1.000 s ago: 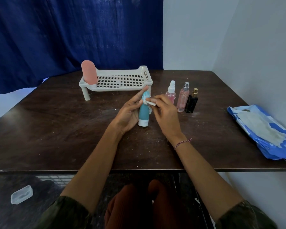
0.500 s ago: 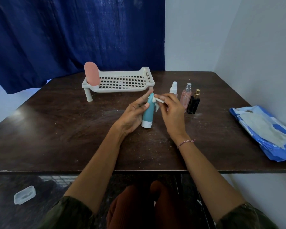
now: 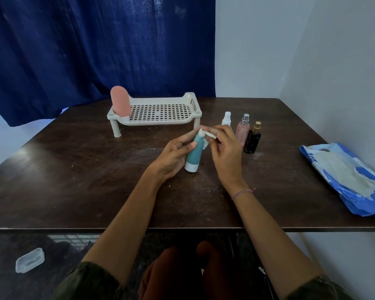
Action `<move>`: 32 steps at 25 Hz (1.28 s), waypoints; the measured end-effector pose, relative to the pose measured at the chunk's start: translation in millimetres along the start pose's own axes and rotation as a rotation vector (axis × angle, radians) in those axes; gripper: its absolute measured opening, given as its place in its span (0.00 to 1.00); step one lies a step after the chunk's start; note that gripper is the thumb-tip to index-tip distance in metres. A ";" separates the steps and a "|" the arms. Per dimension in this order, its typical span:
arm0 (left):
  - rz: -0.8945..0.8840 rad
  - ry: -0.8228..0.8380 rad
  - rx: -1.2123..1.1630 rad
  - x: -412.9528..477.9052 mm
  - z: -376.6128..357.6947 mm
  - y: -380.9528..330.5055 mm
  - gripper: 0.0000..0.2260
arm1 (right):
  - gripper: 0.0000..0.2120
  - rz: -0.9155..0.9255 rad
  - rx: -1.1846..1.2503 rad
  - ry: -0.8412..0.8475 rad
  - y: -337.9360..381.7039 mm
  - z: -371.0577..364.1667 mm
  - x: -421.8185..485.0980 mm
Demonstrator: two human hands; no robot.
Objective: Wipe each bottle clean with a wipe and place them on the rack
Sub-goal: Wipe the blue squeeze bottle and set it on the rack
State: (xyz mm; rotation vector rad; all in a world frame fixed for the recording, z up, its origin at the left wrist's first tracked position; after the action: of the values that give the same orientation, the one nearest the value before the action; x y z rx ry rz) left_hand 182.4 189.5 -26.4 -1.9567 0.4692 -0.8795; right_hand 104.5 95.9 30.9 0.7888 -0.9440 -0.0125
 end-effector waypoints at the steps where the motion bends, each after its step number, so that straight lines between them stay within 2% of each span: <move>1: 0.003 0.016 0.011 -0.2 -1.6 0.4 0.23 | 0.12 -0.042 0.026 -0.016 -4.2 2.4 2.1; 5: 0.014 0.024 0.042 -0.1 -2.9 1.6 0.24 | 0.12 -0.058 0.030 -0.010 -6.6 2.3 2.8; 13: 0.005 0.003 -0.009 0.2 0.8 -0.3 0.22 | 0.13 0.195 -0.107 0.081 16.2 -7.1 -9.8; 18: 0.027 0.029 -0.003 0.3 1.7 5.2 0.22 | 0.13 0.069 -0.077 -0.011 4.9 1.3 -3.6; 24: 0.031 0.031 0.005 0.8 -0.1 3.9 0.20 | 0.13 -0.107 0.015 -0.019 -14.5 2.7 4.0; 32: -0.002 0.007 -0.051 1.7 2.3 1.2 0.23 | 0.12 0.038 0.092 0.050 3.9 -3.7 -4.6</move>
State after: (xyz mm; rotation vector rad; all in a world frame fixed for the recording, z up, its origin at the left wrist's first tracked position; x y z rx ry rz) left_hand 185.2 189.2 -27.5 -2.0010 0.4982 -0.8837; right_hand 103.2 102.4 28.7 0.8522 -0.9173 0.0843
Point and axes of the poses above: each hand's wrist, its own x-axis towards the middle knuckle, its own z-axis out of the back of the hand, y = z × x, the point moved 8 cm from there along x, towards the middle knuckle, and after that the axes turned 11 degrees about -z, right-handed, at the moved point
